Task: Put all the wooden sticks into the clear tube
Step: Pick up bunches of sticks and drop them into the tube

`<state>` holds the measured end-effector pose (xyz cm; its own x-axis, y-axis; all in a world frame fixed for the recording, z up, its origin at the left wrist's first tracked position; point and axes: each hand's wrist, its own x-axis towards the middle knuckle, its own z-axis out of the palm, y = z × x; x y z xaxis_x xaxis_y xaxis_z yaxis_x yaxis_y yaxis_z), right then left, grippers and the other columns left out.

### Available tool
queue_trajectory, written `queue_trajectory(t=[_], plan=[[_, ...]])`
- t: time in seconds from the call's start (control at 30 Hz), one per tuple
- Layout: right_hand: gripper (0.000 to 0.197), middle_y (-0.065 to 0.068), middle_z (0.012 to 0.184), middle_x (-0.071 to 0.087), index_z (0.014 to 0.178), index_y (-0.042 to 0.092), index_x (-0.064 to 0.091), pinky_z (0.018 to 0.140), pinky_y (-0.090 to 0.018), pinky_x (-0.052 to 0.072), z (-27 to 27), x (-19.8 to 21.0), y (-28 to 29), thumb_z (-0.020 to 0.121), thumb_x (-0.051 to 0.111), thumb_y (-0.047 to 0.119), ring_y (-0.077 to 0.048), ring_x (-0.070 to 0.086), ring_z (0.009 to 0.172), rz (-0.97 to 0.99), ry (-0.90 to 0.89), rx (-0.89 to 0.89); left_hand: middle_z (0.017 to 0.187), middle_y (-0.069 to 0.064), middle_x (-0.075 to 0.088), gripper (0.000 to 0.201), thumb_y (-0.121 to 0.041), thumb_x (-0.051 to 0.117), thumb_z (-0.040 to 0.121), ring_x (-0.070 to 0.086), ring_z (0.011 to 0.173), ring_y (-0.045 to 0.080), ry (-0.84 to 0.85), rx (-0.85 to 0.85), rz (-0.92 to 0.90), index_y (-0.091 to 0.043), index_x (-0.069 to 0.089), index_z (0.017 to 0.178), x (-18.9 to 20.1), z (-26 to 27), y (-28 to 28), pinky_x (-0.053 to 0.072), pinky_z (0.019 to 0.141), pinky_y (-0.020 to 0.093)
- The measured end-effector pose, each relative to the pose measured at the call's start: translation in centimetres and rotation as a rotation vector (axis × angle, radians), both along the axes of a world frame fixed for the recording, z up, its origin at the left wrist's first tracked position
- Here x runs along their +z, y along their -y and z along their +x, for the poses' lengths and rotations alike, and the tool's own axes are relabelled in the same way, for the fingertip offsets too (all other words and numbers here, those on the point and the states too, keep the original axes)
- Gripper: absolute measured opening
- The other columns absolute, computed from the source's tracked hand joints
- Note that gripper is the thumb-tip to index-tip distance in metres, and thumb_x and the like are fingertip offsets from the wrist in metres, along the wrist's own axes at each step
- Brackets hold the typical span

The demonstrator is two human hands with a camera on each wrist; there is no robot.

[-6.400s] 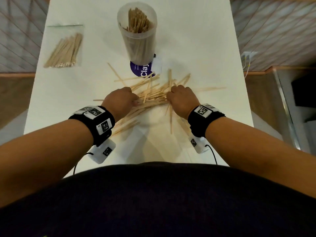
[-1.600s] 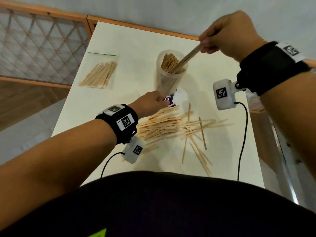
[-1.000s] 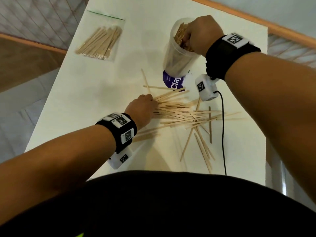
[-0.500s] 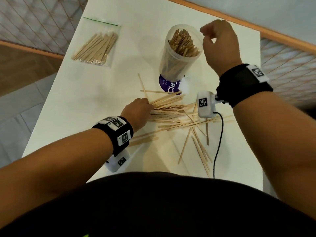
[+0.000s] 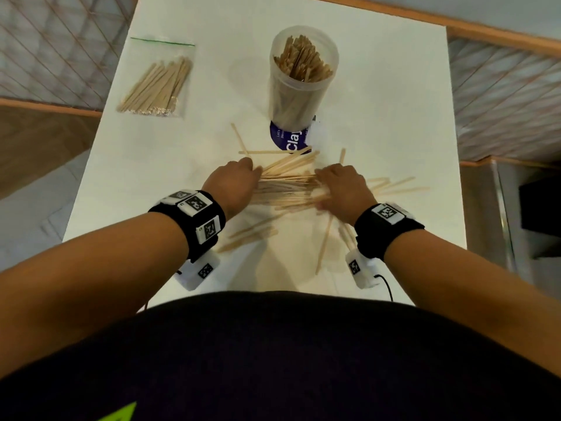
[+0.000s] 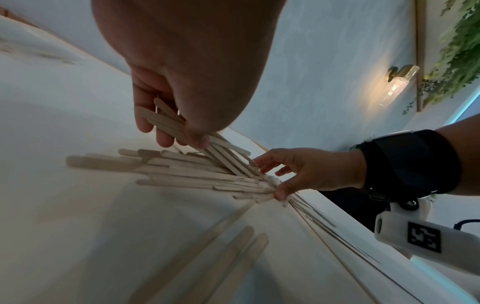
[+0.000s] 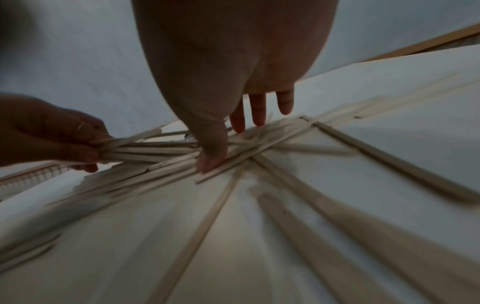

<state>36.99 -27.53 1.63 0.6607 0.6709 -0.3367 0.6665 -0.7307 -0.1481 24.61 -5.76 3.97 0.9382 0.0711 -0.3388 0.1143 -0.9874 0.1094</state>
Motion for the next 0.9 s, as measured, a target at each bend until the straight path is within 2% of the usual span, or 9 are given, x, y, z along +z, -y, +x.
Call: queue_trajectory(t=[0.1, 0.2, 0.33, 0.43, 0.57, 0.67, 0.77, 0.87, 0.9], plan=[[0.044, -0.011, 0.12, 0.054, 0.126, 0.016, 0.057, 0.082, -0.042, 0.039, -0.1, -0.7, -0.2, 0.084, 0.065, 0.022, -0.035, 0.048, 0.108, 0.022, 0.126, 0.026, 0.117, 0.018, 0.047, 0.048, -0.006, 0.039, 0.092, 0.052, 0.097, 0.037, 0.023, -0.014, 0.003, -0.006, 0.038, 0.141, 0.7, -0.3, 0.0, 0.047, 0.077, 0.044], [0.026, -0.01, 0.112, 0.055, 0.113, 0.014, 0.064, 0.077, -0.04, 0.04, 0.3, -0.7, -0.2, 0.089, 0.057, 0.021, -0.034, 0.05, 0.102, -0.02, 0.154, 0.069, 0.12, 0.019, 0.046, 0.055, -0.003, 0.04, 0.091, 0.05, 0.099, 0.037, 0.047, -0.048, 0.029, -0.007, 0.033, 0.145, 1.4, -0.6, -0.2, 0.044, 0.079, 0.044], [0.018, -0.009, 0.107, 0.057, 0.104, 0.014, 0.065, 0.079, -0.039, 0.042, 0.9, -0.4, -0.2, 0.092, 0.052, 0.017, -0.031, 0.052, 0.101, -0.028, 0.13, 0.116, 0.117, 0.017, 0.051, 0.055, -0.006, 0.04, 0.09, 0.051, 0.099, 0.036, 0.056, -0.076, 0.117, -0.009, 0.034, 0.144, 2.6, -1.1, -0.8, 0.041, 0.078, 0.042], [0.016, -0.012, 0.105, 0.055, 0.099, 0.009, 0.062, 0.078, -0.038, 0.043, 1.0, 0.0, 0.0, 0.088, 0.051, 0.007, -0.033, 0.054, 0.098, 0.025, 0.078, 0.106, 0.111, 0.014, 0.053, 0.05, -0.007, 0.039, 0.092, 0.052, 0.095, 0.035, 0.072, -0.044, 0.154, -0.009, 0.038, 0.141, 3.4, -1.8, -1.2, 0.036, 0.07, 0.037], [0.019, -0.018, 0.103, 0.052, 0.1, 0.003, 0.053, 0.072, -0.035, 0.038, 0.6, 1.1, 0.2, 0.084, 0.047, -0.003, -0.034, 0.054, 0.09, 0.112, -0.038, 0.032, 0.1, 0.012, 0.05, 0.036, -0.003, 0.039, 0.09, 0.047, 0.083, 0.03, 0.111, 0.054, 0.091, -0.007, 0.053, 0.122, 4.2, -2.7, -1.8, 0.034, 0.065, 0.035], [0.023, -0.016, 0.101, 0.055, 0.106, 0.005, 0.052, 0.068, -0.029, 0.031, 0.1, 2.5, 0.0, 0.088, 0.042, -0.004, -0.028, 0.05, 0.082, 0.265, -0.146, -0.153, 0.092, 0.006, 0.044, 0.024, -0.003, 0.039, 0.091, 0.05, 0.081, 0.027, 0.118, 0.197, -0.05, -0.008, 0.056, 0.107, 4.8, -3.0, -2.3, 0.039, 0.068, 0.036], [0.016, -0.009, 0.095, 0.055, 0.107, 0.01, 0.054, 0.064, -0.028, 0.036, -0.8, 4.4, -1.2, 0.097, 0.042, 0.014, -0.023, 0.051, 0.082, 0.516, -0.321, -0.371, 0.101, 0.003, 0.055, 0.021, -0.006, 0.038, 0.096, 0.051, 0.084, 0.021, 0.136, 0.33, -0.272, -0.01, 0.058, 0.101, 5.6, -2.8, -2.3, 0.037, 0.072, 0.029], [0.022, -0.004, 0.093, 0.058, 0.099, 0.015, 0.056, 0.07, -0.028, 0.039, -2.2, 7.4, -2.8, 0.097, 0.048, 0.035, -0.015, 0.051, 0.08, 0.71, -0.469, -0.461, 0.083, -0.01, 0.053, 0.025, -0.019, 0.035, 0.103, 0.047, 0.072, 0.01, 0.181, 0.472, -0.575, -0.008, 0.057, 0.1, 7.0, -2.1, -1.1, 0.035, 0.061, 0.023], [0.022, -0.002, 0.094, 0.058, 0.097, 0.018, 0.056, 0.069, -0.026, 0.039, -2.5, 8.5, -3.4, 0.096, 0.049, 0.038, -0.012, 0.05, 0.077, 0.782, -0.54, -0.474, 0.08, -0.01, 0.051, 0.027, -0.022, 0.034, 0.103, 0.045, 0.069, 0.007, 0.203, 0.496, -0.665, -0.009, 0.057, 0.099, 7.6, -1.7, -0.6, 0.036, 0.058, 0.02]])
